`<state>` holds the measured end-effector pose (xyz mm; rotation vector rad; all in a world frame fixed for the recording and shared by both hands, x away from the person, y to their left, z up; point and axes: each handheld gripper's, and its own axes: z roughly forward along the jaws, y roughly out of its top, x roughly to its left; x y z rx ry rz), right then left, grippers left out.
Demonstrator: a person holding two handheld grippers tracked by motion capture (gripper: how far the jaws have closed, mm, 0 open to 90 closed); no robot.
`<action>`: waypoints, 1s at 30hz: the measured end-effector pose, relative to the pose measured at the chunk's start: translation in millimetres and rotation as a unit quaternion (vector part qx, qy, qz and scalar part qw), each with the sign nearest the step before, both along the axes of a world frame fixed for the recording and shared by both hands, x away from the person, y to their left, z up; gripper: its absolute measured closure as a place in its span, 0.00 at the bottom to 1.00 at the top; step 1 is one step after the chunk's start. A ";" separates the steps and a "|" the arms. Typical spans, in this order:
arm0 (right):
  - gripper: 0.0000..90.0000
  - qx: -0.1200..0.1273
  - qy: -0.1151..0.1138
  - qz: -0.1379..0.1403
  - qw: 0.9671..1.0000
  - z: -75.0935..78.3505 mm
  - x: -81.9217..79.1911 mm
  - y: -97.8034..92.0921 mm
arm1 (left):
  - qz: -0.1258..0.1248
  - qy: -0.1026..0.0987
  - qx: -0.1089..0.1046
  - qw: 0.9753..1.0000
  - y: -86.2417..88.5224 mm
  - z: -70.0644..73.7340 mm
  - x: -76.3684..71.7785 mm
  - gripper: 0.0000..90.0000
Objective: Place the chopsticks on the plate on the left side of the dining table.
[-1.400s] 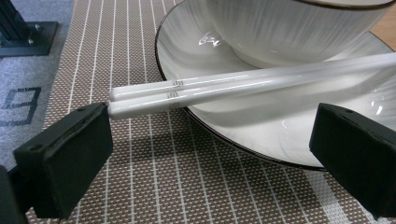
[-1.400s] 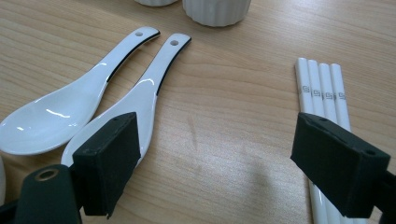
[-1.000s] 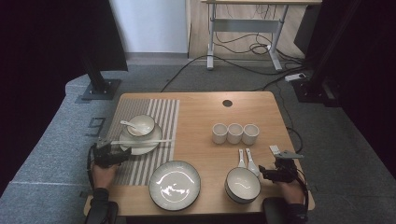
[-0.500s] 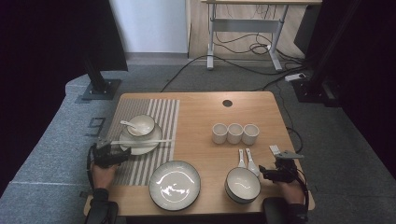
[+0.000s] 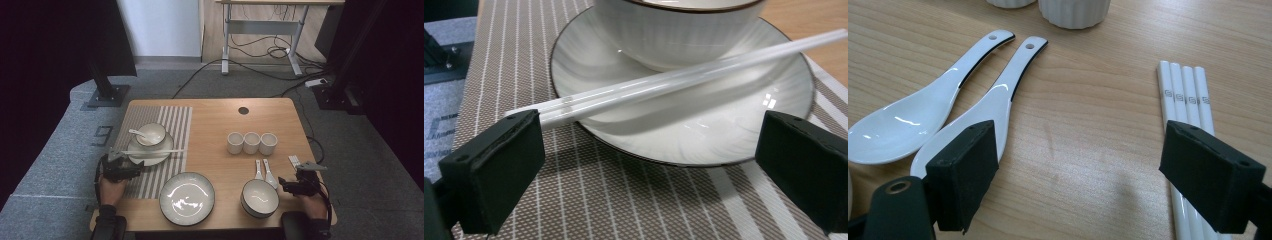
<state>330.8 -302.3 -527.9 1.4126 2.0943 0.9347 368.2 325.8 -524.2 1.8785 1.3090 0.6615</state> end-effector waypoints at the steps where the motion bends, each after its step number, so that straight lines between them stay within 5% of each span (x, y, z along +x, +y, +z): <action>1: 0.17 0.000 0.000 0.000 1.000 0.2 -0.1 -0.1 | -0.003 0.000 0.001 1.000 -0.9 0.3 -1.1 0.00; 14: 0.17 0.001 0.001 0.000 1.000 0.7 -0.6 -0.1 | -0.048 0.014 0.015 0.999 -21.7 -1.1 -21.0 0.00; 30: 0.17 -0.001 0.003 0.003 1.000 -0.2 -0.7 1.9 | -0.092 0.044 0.037 0.994 -40.5 -7.6 -27.9 0.00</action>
